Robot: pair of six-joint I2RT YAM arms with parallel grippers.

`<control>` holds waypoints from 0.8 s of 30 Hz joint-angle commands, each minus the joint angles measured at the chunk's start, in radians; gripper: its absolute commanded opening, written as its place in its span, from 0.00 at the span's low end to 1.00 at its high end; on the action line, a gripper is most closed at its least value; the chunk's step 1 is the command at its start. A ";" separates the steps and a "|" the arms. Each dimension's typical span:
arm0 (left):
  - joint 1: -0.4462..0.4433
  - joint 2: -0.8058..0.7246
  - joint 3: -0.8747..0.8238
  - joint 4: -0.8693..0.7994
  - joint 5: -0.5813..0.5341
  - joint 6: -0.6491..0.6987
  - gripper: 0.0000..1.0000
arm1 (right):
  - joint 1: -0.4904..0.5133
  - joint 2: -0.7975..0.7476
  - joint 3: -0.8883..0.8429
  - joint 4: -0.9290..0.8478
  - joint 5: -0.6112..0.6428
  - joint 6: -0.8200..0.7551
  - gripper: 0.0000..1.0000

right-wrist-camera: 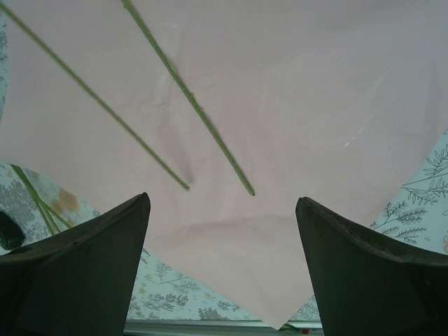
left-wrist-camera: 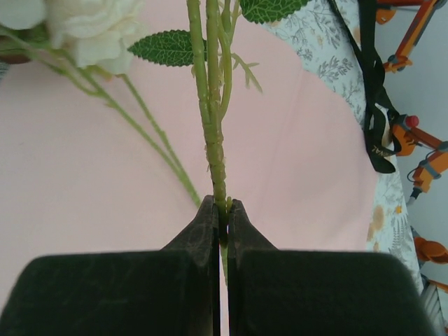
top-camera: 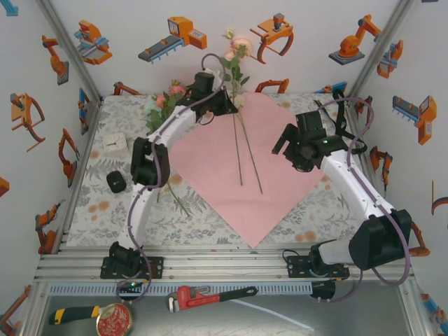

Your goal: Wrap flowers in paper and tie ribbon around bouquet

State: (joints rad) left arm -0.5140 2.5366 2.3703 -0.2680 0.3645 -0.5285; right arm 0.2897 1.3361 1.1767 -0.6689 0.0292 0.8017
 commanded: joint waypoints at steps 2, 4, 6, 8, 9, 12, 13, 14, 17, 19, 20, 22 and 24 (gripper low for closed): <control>-0.014 0.120 0.200 -0.060 0.022 -0.018 0.00 | 0.006 -0.086 -0.044 -0.027 0.048 0.032 0.77; -0.030 0.157 0.215 -0.087 0.014 0.020 0.00 | 0.007 -0.115 -0.063 -0.034 0.062 0.037 0.77; -0.039 0.173 0.204 -0.108 -0.010 0.044 0.01 | 0.007 -0.138 -0.077 -0.037 0.074 0.039 0.78; -0.043 0.186 0.201 -0.142 -0.034 0.069 0.08 | 0.006 -0.159 -0.090 -0.029 0.078 0.036 0.79; -0.046 0.188 0.198 -0.163 -0.050 0.085 0.09 | 0.007 -0.170 -0.094 -0.020 0.075 0.033 0.80; -0.045 0.181 0.190 -0.198 -0.079 0.108 0.15 | 0.007 -0.197 -0.101 0.004 0.069 0.025 0.84; -0.044 0.175 0.191 -0.203 -0.085 0.111 0.19 | 0.007 -0.203 -0.102 0.012 0.068 0.020 0.87; -0.044 0.168 0.191 -0.203 -0.088 0.112 0.21 | 0.007 -0.207 -0.103 0.020 0.065 0.017 0.91; -0.040 0.140 0.203 -0.205 -0.095 0.118 0.27 | 0.007 -0.209 -0.110 0.052 0.052 0.010 0.97; -0.034 0.111 0.211 -0.228 -0.112 0.124 0.31 | 0.008 -0.203 -0.109 0.071 0.045 0.011 0.99; -0.027 0.088 0.210 -0.241 -0.118 0.128 0.32 | 0.006 -0.197 -0.106 0.078 0.043 0.011 0.99; -0.012 0.040 0.199 -0.272 -0.138 0.129 0.33 | 0.008 -0.188 -0.100 0.091 0.041 0.011 0.99; 0.018 -0.039 0.152 -0.298 -0.160 0.127 0.33 | 0.007 -0.176 -0.093 0.100 0.040 0.009 0.99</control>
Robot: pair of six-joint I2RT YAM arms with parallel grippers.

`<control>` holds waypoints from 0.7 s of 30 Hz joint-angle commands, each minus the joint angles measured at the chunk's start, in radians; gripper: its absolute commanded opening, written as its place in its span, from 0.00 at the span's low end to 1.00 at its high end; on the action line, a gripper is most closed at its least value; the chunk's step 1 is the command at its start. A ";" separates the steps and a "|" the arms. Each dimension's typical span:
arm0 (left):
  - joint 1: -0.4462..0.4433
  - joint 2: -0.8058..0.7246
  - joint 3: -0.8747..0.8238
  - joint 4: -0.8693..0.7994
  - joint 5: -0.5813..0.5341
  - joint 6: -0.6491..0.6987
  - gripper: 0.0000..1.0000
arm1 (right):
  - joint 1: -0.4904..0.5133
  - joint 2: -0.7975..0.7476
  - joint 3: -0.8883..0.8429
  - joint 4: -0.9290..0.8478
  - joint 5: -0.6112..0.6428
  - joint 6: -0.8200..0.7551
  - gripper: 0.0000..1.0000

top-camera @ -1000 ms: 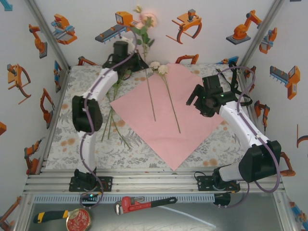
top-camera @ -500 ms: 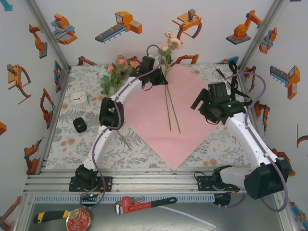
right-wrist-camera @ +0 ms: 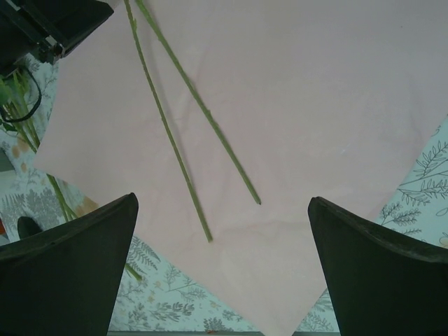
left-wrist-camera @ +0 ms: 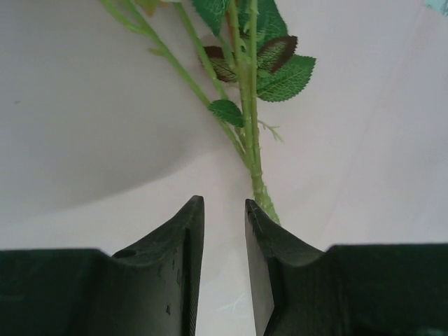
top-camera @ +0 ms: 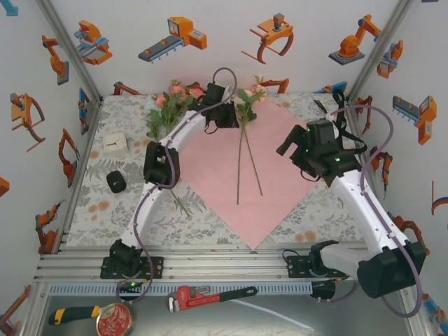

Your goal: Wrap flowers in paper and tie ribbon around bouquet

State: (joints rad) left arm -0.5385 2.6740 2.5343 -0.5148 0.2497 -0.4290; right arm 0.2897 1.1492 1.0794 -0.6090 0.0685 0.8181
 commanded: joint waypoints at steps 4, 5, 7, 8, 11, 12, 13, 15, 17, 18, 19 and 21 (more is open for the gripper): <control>0.123 -0.398 -0.260 -0.032 -0.123 0.054 0.33 | 0.007 0.037 0.008 0.051 -0.004 -0.012 0.99; 0.151 -0.460 -0.345 -0.018 -0.155 0.064 0.33 | 0.007 0.046 0.010 0.055 -0.006 -0.014 0.99; 0.209 -0.564 -0.499 0.007 -0.204 0.077 0.34 | 0.007 0.063 0.012 0.063 -0.011 -0.014 0.99; 0.245 -0.611 -0.577 0.021 -0.225 0.082 0.34 | 0.007 0.073 0.015 0.069 -0.017 -0.013 0.99; 0.346 -0.713 -0.766 0.046 -0.260 0.091 0.34 | 0.007 0.102 0.018 0.088 -0.028 -0.009 0.99; 0.378 -0.736 -0.815 0.054 -0.262 0.098 0.35 | 0.006 0.111 0.022 0.095 -0.031 -0.008 0.99; 0.403 -0.753 -0.863 0.065 -0.261 0.110 0.35 | 0.007 0.122 0.028 0.099 -0.035 -0.008 0.99; 0.435 -0.767 -0.930 0.085 -0.245 0.140 0.35 | 0.008 0.140 0.038 0.103 -0.042 -0.012 0.99; 0.451 -0.755 -0.960 0.091 -0.225 0.169 0.35 | 0.008 0.158 0.052 0.103 -0.048 -0.023 0.99; 0.455 -0.738 -0.958 0.082 -0.214 0.176 0.35 | 0.008 0.167 0.060 0.103 -0.052 -0.026 0.99; 0.455 -0.716 -0.951 0.072 -0.205 0.176 0.35 | 0.007 0.174 0.066 0.101 -0.054 -0.029 0.99; 0.455 -0.671 -0.934 0.064 -0.179 0.156 0.34 | 0.008 0.188 0.078 0.101 -0.058 -0.033 0.99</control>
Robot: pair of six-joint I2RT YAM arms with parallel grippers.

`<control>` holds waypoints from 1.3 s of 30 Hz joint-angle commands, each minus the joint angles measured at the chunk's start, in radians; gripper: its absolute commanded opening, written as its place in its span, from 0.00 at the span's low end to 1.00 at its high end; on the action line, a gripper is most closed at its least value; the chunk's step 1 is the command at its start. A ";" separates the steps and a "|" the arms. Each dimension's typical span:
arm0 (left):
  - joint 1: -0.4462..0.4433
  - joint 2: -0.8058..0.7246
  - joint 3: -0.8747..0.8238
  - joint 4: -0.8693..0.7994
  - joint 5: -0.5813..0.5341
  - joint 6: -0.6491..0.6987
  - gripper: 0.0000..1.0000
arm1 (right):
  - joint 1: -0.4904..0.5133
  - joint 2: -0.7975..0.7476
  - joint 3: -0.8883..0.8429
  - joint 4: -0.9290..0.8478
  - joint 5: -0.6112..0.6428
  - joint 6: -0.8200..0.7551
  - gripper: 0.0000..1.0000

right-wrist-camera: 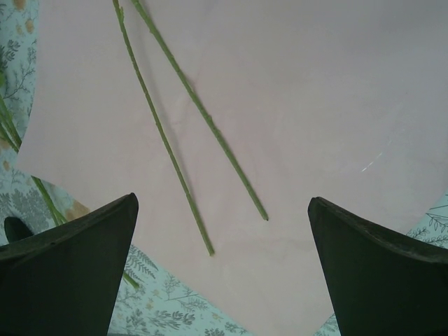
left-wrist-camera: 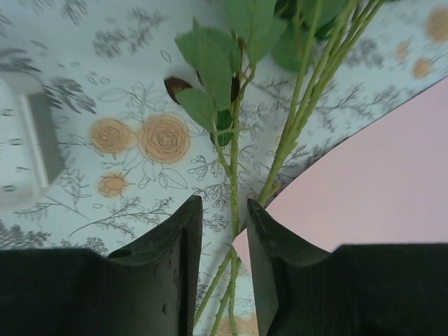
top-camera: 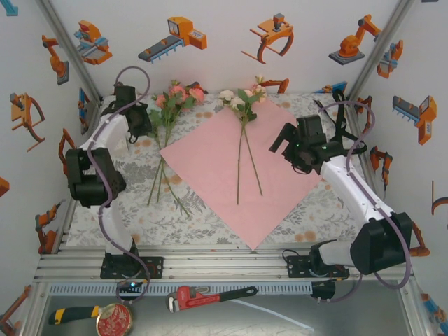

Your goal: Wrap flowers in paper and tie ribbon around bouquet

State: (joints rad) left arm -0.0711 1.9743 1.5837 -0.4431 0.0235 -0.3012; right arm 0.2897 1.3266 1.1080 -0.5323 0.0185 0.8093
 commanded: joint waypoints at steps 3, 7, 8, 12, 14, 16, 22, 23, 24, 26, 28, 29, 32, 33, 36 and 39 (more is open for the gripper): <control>-0.013 0.090 0.047 -0.001 0.092 -0.015 0.34 | 0.007 0.020 0.061 0.023 -0.009 -0.028 0.99; -0.013 0.162 0.085 -0.024 0.057 -0.032 0.34 | 0.007 0.016 0.060 0.017 -0.006 -0.030 0.99; -0.012 0.179 0.102 -0.048 0.053 -0.027 0.34 | 0.007 0.012 0.059 0.014 -0.004 -0.030 0.99; -0.013 0.218 0.123 -0.101 0.044 -0.009 0.33 | 0.007 -0.005 0.053 -0.006 0.013 -0.032 0.99; -0.013 0.224 0.117 -0.103 0.042 -0.006 0.30 | 0.007 -0.013 0.047 -0.006 0.018 -0.033 0.99; -0.012 0.227 0.121 -0.108 0.042 -0.010 0.22 | 0.006 -0.017 0.048 -0.008 0.020 -0.036 0.99; 0.001 0.161 0.141 -0.114 -0.004 0.004 0.02 | 0.007 -0.004 0.070 -0.015 0.018 -0.043 0.98; 0.002 0.138 0.154 -0.123 -0.021 0.018 0.00 | 0.007 -0.001 0.073 -0.015 0.017 -0.042 0.98; 0.004 0.120 0.170 -0.135 -0.040 0.035 0.00 | 0.007 0.001 0.075 -0.015 0.015 -0.044 0.98; 0.007 0.086 0.223 -0.178 -0.089 0.079 0.00 | 0.008 0.004 0.075 -0.015 0.014 -0.042 0.98; 0.007 0.058 0.268 -0.204 -0.119 0.113 0.00 | 0.008 0.005 0.074 -0.015 0.012 -0.041 0.98; 0.008 0.042 0.288 -0.211 -0.127 0.125 0.00 | 0.006 0.005 0.072 -0.015 0.012 -0.041 0.98; 0.008 0.001 0.341 -0.208 -0.098 0.119 0.00 | 0.008 0.000 0.068 -0.015 0.012 -0.038 0.98; 0.008 -0.011 0.355 -0.196 -0.057 0.106 0.00 | 0.007 -0.004 0.065 -0.015 0.014 -0.038 0.98; 0.006 -0.032 0.366 -0.089 0.168 -0.005 0.00 | 0.007 -0.013 0.058 -0.015 0.021 -0.038 0.98; -0.019 -0.014 0.354 0.091 0.376 -0.188 0.00 | 0.007 -0.018 0.053 -0.015 0.021 -0.038 0.98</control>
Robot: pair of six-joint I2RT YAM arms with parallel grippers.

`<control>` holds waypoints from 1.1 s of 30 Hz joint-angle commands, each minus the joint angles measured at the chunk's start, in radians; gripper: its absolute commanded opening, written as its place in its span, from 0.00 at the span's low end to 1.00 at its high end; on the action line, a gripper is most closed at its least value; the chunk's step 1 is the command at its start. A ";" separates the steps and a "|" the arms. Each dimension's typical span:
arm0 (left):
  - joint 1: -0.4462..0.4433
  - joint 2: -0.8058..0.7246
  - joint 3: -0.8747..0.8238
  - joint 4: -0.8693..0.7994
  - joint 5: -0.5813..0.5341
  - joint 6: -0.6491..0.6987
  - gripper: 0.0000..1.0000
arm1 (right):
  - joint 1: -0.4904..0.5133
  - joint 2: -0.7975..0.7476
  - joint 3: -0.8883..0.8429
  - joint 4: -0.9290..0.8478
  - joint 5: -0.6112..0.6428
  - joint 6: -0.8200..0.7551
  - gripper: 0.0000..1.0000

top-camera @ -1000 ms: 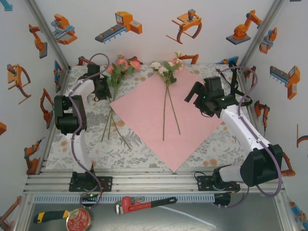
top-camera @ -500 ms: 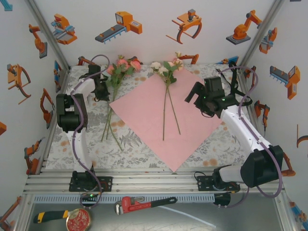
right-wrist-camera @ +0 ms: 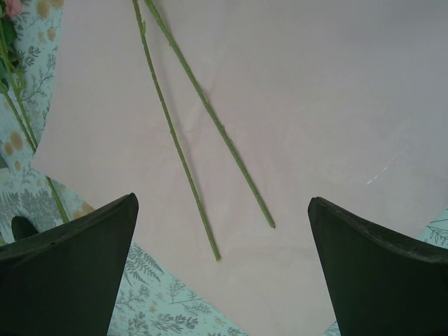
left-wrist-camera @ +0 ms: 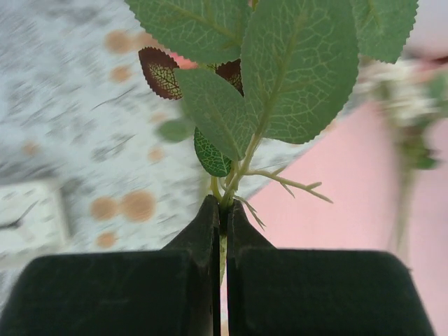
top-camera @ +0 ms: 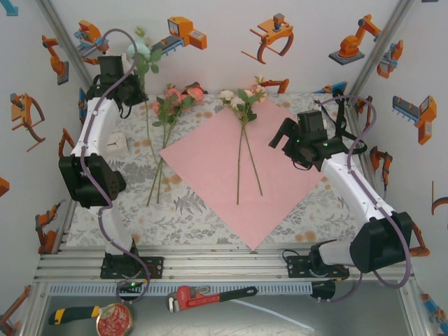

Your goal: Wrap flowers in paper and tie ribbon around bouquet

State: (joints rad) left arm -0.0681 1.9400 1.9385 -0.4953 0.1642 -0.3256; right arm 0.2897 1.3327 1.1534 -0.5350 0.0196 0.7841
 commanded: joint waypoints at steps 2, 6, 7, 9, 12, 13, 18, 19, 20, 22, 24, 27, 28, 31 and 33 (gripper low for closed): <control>-0.063 0.061 0.011 0.246 0.306 -0.278 0.00 | 0.008 -0.028 0.005 -0.014 0.021 -0.011 0.98; -0.161 0.175 0.095 0.297 0.316 -0.363 0.00 | 0.007 -0.047 -0.007 -0.015 0.028 -0.005 0.98; -0.187 0.212 0.126 0.297 0.314 -0.373 0.00 | 0.007 -0.054 -0.012 -0.017 0.032 -0.003 0.98; -0.228 0.274 0.183 0.290 0.280 -0.400 0.00 | 0.007 -0.073 -0.026 -0.020 0.041 0.004 0.98; -0.274 0.382 0.249 0.269 0.201 -0.480 0.00 | 0.006 -0.101 -0.048 -0.024 0.052 0.016 0.98; -0.282 0.420 0.265 0.290 0.208 -0.500 0.00 | 0.007 -0.112 -0.055 -0.026 0.057 0.019 0.98; -0.329 0.609 0.444 0.226 0.218 -0.469 0.00 | 0.006 -0.155 -0.075 -0.051 0.082 0.022 0.98; -0.343 0.639 0.477 0.219 0.218 -0.449 0.00 | 0.007 -0.165 -0.079 -0.056 0.088 0.024 0.98; -0.353 0.667 0.502 0.217 0.218 -0.439 0.00 | 0.008 -0.175 -0.086 -0.058 0.093 0.027 0.98; -0.368 0.708 0.526 0.238 0.225 -0.446 0.00 | 0.007 -0.189 -0.098 -0.060 0.101 0.031 0.98; -0.379 0.738 0.534 0.248 0.224 -0.456 0.00 | 0.008 -0.196 -0.102 -0.061 0.106 0.035 0.98; -0.391 0.769 0.537 0.232 0.225 -0.448 0.05 | 0.007 -0.198 -0.097 -0.068 0.111 0.034 0.98; -0.392 0.772 0.538 0.224 0.228 -0.443 0.09 | 0.006 -0.198 -0.094 -0.068 0.113 0.033 0.98; -0.392 0.766 0.536 0.193 0.229 -0.423 0.24 | 0.006 -0.194 -0.089 -0.068 0.117 0.033 0.98; -0.388 0.752 0.537 0.182 0.225 -0.415 0.30 | 0.007 -0.185 -0.081 -0.067 0.114 0.032 0.98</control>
State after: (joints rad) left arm -0.4671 2.7037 2.4332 -0.2920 0.3874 -0.7670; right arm 0.2897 1.1519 1.0611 -0.5900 0.1043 0.8043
